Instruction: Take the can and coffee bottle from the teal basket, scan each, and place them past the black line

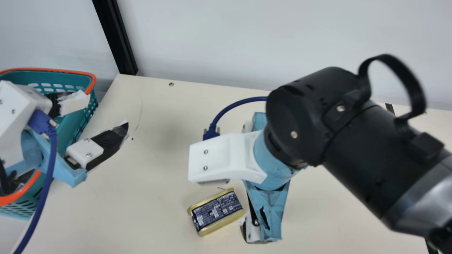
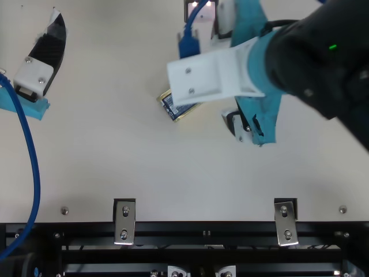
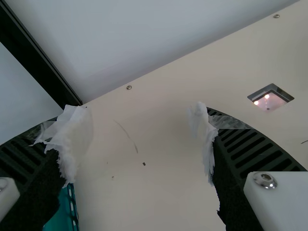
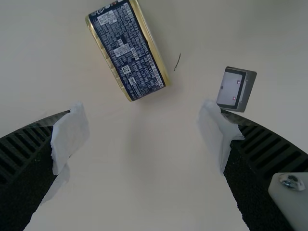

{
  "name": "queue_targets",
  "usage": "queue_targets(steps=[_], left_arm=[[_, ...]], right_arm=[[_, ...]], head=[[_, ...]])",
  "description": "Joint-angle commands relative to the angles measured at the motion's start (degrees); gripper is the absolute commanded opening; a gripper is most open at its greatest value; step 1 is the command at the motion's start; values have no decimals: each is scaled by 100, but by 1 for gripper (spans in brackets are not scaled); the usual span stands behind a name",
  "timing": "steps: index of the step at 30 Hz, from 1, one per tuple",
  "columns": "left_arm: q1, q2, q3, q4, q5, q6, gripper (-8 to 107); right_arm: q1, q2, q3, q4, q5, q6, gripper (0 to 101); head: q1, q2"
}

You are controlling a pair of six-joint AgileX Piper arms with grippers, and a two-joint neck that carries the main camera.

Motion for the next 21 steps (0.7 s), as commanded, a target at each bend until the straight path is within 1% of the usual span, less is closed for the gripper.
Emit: queue_targets(steps=[1, 4, 9, 16, 21], left_arm=[[0, 0, 0, 0, 0, 0, 90], [0, 0, 0, 0, 0, 0, 90], [0, 0, 0, 0, 0, 0, 90], [0, 0, 0, 0, 0, 0, 90], [0, 0, 0, 0, 0, 0, 90]], right_arm=[[123, 80, -64, -294, 0, -191, 101], [260, 222, -155, -465, 0, -351, 101], [439, 471, -326, -564, 0, -537, 101], [614, 816, -540, -484, -51, -675, 101], [670, 1003, -566, -351, -136, -726, 101]], head=[[-13, -39], [-13, -39], [-13, -39], [-13, -39], [-13, -39]])
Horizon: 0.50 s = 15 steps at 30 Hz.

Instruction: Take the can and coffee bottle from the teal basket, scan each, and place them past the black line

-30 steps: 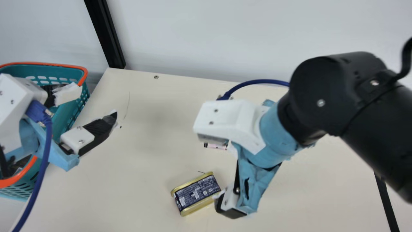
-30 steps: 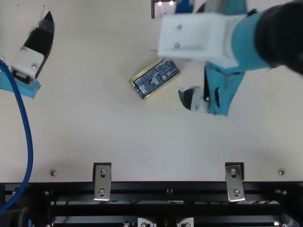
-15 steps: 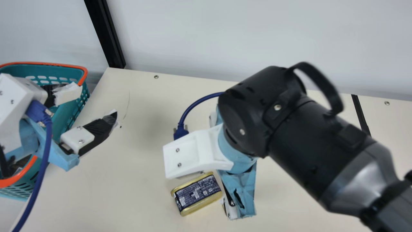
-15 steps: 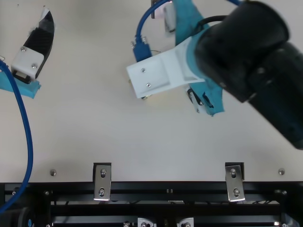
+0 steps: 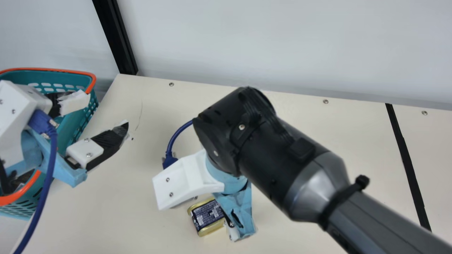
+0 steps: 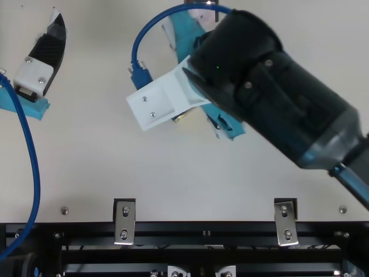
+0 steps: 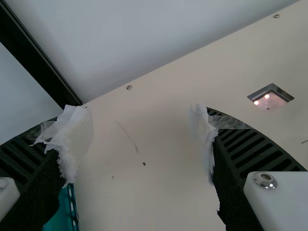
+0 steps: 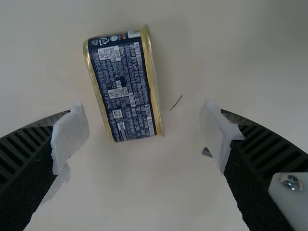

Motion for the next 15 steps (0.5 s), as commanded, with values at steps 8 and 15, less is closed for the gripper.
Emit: queue_targets(steps=[8, 15], left_arm=[[0, 0, 0, 0, 0, 0, 90], [0, 0, 0, 0, 0, 0, 90]], right_arm=[[-9, 206, 109, 237, -248, -40, 101], [-66, 278, 277, 365, -420, -13, 101]], head=[[-13, -39], [-13, -39]])
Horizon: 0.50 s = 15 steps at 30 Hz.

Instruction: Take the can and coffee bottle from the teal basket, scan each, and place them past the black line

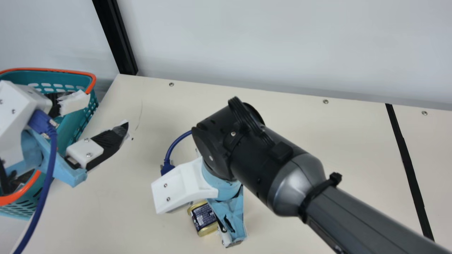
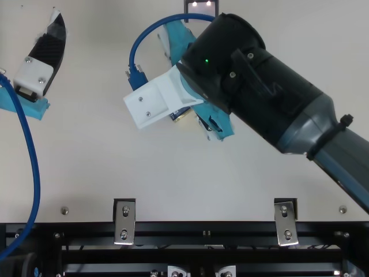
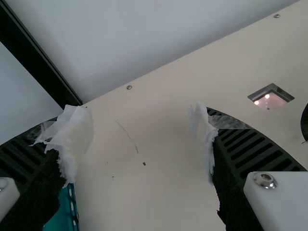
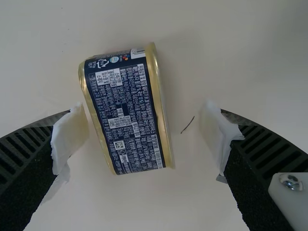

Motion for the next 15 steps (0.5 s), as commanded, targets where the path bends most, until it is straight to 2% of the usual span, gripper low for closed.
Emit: queue_targets(steps=[1, 2, 3, 8, 15], left_arm=[[0, 0, 0, 0, 0, 0, 90], [0, 0, 0, 0, 0, 0, 90], [0, 0, 0, 0, 0, 0, 90], [0, 0, 0, 0, 0, 0, 90], [0, 0, 0, 0, 0, 0, 90]], right_arm=[[-16, 9, 51, 29, -34, 39, 101], [-27, 11, 76, 37, -50, 58, 45], [-38, 3, 105, 44, -63, 76, 0], [-146, -123, 137, 155, -18, 246, 0], [-486, -428, -181, 269, 314, 626, 0]], head=[[-13, -39], [-13, -39], [-13, -39], [-13, -39], [-13, -39]])
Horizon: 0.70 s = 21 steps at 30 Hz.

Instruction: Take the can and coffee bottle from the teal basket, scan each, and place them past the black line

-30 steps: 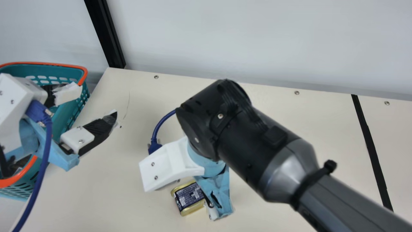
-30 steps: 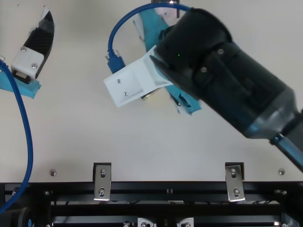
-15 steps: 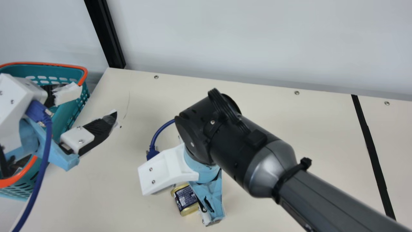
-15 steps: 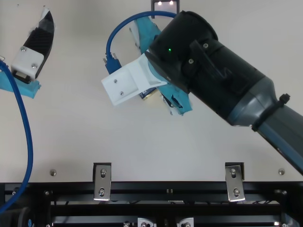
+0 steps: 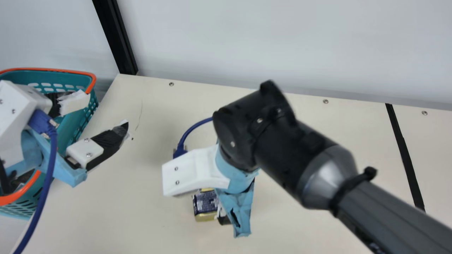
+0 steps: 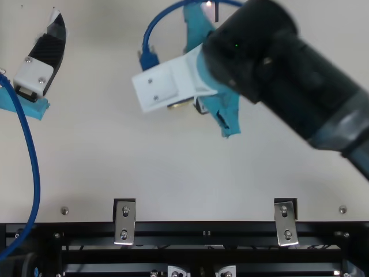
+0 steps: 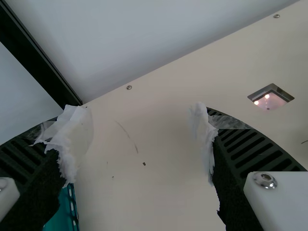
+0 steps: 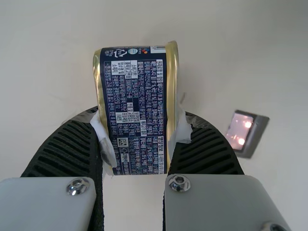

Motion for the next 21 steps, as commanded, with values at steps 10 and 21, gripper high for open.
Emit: queue_targets(steps=[10, 21], left_arm=[[0, 0, 0, 0, 0, 0, 90], [0, 0, 0, 0, 0, 0, 90]], right_arm=[[-1209, -404, 214, -400, 68, 1308, 0], [-3013, -1220, 1241, -882, -203, 2444, 0]], head=[[53, -727], [147, -2554]])
